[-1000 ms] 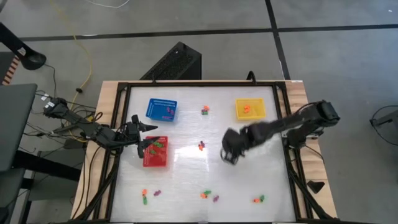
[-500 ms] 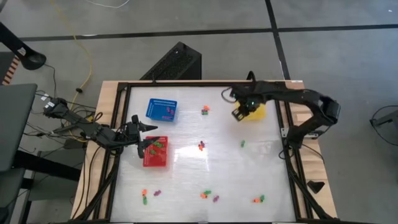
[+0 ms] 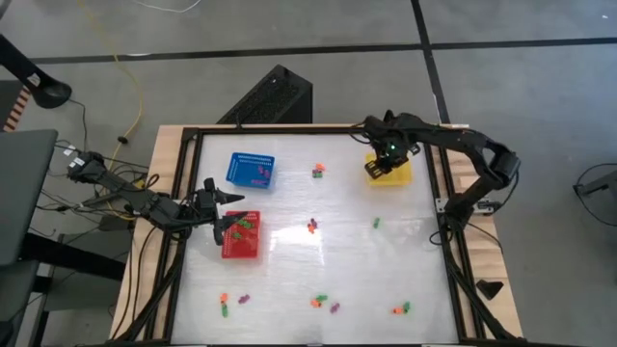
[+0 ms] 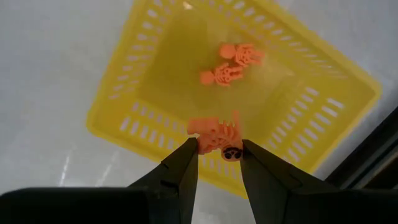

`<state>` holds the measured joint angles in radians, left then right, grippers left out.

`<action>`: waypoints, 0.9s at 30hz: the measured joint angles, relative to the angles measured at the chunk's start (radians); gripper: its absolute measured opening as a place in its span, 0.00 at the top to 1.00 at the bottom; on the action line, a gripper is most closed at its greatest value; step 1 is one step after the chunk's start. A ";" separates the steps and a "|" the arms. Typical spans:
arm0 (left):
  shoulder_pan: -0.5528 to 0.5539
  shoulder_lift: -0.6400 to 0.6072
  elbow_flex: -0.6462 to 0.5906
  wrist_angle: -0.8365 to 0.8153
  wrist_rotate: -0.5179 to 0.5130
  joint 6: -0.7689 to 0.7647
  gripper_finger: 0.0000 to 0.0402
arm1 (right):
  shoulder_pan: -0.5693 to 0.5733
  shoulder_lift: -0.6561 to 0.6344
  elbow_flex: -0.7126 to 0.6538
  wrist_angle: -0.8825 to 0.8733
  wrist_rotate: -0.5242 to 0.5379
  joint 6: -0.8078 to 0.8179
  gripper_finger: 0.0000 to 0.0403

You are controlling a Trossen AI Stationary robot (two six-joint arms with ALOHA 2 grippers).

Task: Sort Halloween decoration
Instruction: Put the orange skeleton toy into the yellow bin, then put the green skeleton toy into the red bin

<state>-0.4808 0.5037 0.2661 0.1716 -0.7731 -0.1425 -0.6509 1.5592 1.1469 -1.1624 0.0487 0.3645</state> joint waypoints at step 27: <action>0.000 0.000 0.000 0.002 0.000 -0.002 0.44 | 0.054 0.036 0.000 -0.049 0.003 0.001 0.40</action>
<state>-0.4808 0.5037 0.2661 0.1734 -0.7727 -0.1446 -0.5971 1.5949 1.1469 -1.2112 0.0514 0.3653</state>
